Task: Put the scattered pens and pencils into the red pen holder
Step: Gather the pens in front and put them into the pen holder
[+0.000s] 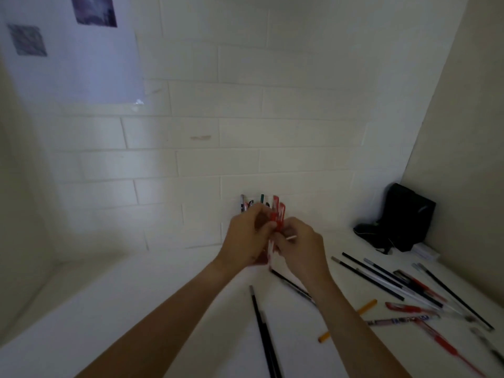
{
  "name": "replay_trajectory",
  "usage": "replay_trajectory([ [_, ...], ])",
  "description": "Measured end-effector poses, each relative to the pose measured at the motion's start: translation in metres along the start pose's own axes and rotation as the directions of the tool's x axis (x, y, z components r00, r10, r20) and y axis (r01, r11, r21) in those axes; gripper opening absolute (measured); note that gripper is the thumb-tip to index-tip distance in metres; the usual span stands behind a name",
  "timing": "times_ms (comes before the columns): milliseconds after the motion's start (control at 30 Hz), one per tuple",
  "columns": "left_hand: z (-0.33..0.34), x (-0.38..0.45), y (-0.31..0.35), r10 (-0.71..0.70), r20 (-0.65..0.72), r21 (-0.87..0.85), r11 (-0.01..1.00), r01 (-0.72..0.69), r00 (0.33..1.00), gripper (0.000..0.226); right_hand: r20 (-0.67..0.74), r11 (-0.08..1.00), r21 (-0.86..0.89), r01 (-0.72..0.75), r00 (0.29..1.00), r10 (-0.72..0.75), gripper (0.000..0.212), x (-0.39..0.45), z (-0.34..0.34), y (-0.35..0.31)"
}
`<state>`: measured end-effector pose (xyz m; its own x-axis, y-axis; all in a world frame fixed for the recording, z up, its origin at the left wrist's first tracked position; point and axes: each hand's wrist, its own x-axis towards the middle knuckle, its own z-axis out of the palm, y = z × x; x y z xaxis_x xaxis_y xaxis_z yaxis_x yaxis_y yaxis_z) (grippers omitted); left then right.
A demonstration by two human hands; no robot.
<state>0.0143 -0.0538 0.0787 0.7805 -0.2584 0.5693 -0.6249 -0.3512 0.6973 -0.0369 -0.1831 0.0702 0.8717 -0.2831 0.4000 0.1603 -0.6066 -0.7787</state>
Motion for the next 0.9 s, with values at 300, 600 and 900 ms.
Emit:
replay_trajectory([
  [300,-0.004,0.054,-0.022,0.081,-0.145,0.156,0.986,-0.058,0.986,0.009,-0.199,0.986,-0.065,0.153,0.966,-0.164,0.015,0.059,0.045,-0.003],
  [600,0.020,0.033,-0.072,-0.107,-0.104,0.306,0.943,0.135,0.989,0.009,-0.102,0.880,-0.459,0.122,0.977,-0.189,0.017,0.048,0.071,0.041],
  [900,0.023,0.018,-0.066,-0.158,-0.167,0.367,0.906,0.210,0.973,0.004,-0.070,0.923,-0.385,-0.001,0.997,-0.028,0.026,0.051,0.051,0.032],
])
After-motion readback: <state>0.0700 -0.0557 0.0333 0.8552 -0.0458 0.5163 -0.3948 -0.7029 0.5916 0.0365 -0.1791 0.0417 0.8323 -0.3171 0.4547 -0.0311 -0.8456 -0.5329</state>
